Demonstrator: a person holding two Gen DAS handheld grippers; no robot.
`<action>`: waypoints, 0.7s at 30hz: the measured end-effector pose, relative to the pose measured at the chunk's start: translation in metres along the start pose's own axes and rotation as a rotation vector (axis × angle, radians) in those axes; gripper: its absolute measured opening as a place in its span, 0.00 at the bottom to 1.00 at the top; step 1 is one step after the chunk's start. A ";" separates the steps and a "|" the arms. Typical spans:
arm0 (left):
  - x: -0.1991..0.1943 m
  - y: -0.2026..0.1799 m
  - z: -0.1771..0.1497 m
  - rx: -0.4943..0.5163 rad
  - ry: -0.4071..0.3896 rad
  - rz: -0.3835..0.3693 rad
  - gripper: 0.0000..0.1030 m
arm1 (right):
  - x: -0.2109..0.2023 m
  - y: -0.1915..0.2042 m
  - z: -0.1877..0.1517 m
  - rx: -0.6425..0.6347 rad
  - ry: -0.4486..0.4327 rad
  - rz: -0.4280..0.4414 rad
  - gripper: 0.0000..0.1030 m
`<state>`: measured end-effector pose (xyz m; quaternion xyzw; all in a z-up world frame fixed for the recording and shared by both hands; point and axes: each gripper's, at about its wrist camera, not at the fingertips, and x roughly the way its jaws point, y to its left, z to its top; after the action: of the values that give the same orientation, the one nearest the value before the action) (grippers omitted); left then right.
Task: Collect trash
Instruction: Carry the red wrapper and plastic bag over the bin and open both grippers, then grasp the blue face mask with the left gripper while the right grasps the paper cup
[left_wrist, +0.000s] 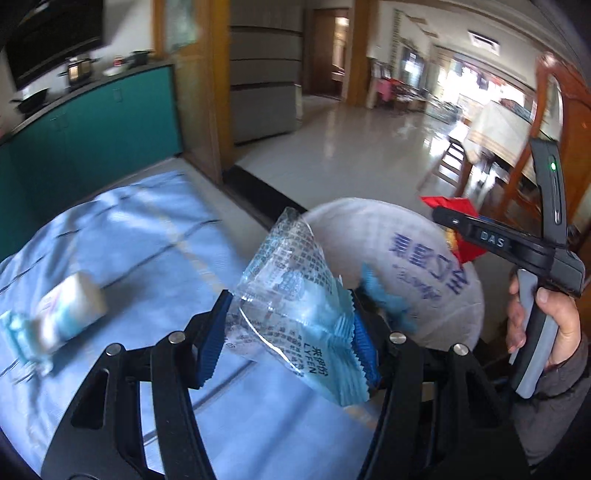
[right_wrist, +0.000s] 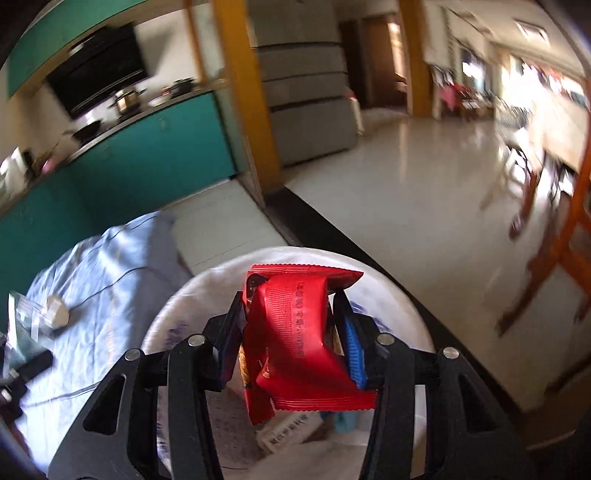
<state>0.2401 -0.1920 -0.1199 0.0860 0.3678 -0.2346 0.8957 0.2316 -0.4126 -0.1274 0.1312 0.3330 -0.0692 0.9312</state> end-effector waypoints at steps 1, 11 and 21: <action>0.007 -0.010 0.001 0.022 0.006 -0.013 0.60 | 0.000 -0.002 -0.002 0.004 0.006 -0.005 0.46; 0.040 -0.036 -0.003 0.091 0.031 -0.023 0.84 | 0.001 -0.012 -0.005 0.020 0.018 0.012 0.62; -0.017 0.073 -0.021 -0.146 -0.072 0.322 0.85 | 0.006 0.042 0.002 -0.077 0.008 0.072 0.71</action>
<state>0.2520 -0.1148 -0.1244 0.0699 0.3332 -0.0638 0.9381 0.2468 -0.3738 -0.1213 0.1074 0.3342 -0.0223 0.9361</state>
